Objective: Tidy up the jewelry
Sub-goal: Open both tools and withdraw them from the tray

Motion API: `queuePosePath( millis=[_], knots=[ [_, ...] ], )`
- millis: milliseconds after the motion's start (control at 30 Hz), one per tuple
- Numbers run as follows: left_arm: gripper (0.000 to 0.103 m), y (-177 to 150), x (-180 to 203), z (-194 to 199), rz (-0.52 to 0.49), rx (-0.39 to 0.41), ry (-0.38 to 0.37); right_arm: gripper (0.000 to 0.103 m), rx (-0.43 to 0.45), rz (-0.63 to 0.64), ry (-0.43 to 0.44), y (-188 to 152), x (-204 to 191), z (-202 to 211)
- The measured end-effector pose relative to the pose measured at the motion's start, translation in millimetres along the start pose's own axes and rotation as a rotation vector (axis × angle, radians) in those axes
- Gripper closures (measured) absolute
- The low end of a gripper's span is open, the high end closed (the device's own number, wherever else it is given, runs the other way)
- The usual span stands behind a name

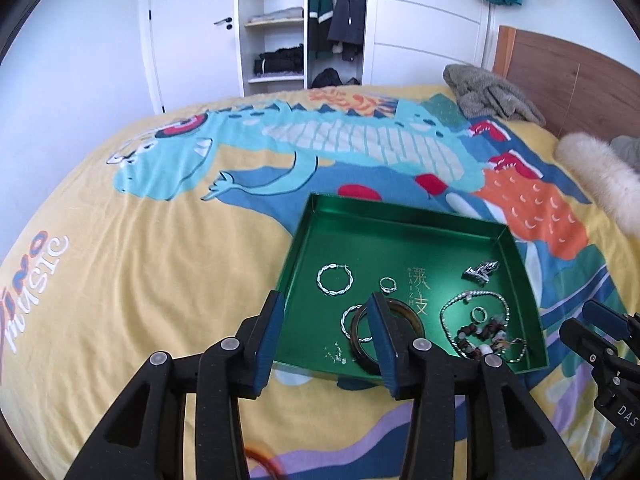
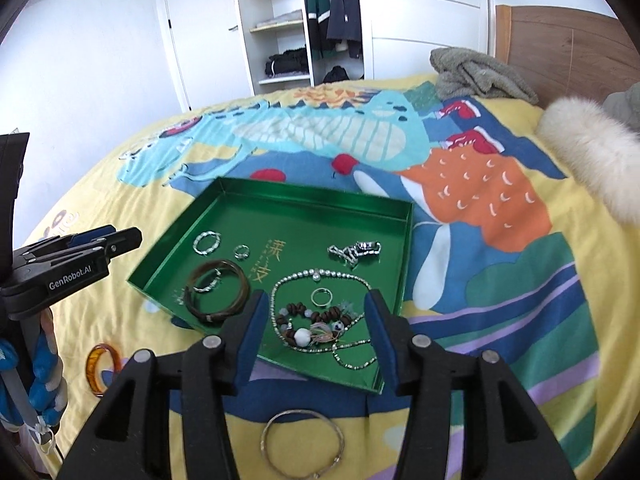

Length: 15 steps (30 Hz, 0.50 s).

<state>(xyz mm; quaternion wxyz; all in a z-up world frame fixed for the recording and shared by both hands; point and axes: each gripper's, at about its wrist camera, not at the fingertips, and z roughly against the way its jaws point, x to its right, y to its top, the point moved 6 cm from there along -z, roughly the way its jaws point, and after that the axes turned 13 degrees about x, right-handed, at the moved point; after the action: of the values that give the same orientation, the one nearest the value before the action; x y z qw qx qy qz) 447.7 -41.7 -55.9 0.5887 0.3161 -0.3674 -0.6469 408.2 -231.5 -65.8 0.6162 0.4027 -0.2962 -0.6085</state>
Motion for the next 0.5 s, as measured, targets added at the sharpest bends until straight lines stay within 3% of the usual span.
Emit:
queuePosePath(
  millis=[100, 500],
  knots=[
    [0.052, 8, -5, 28, 0.007, 0.038, 0.004, 0.055, 0.033, -0.003, 0.006, 7, -6, 25],
    [0.048, 14, -24, 134, 0.014, 0.145, 0.017, 0.05, 0.144, -0.003, 0.02, 12, -29, 124]
  ],
)
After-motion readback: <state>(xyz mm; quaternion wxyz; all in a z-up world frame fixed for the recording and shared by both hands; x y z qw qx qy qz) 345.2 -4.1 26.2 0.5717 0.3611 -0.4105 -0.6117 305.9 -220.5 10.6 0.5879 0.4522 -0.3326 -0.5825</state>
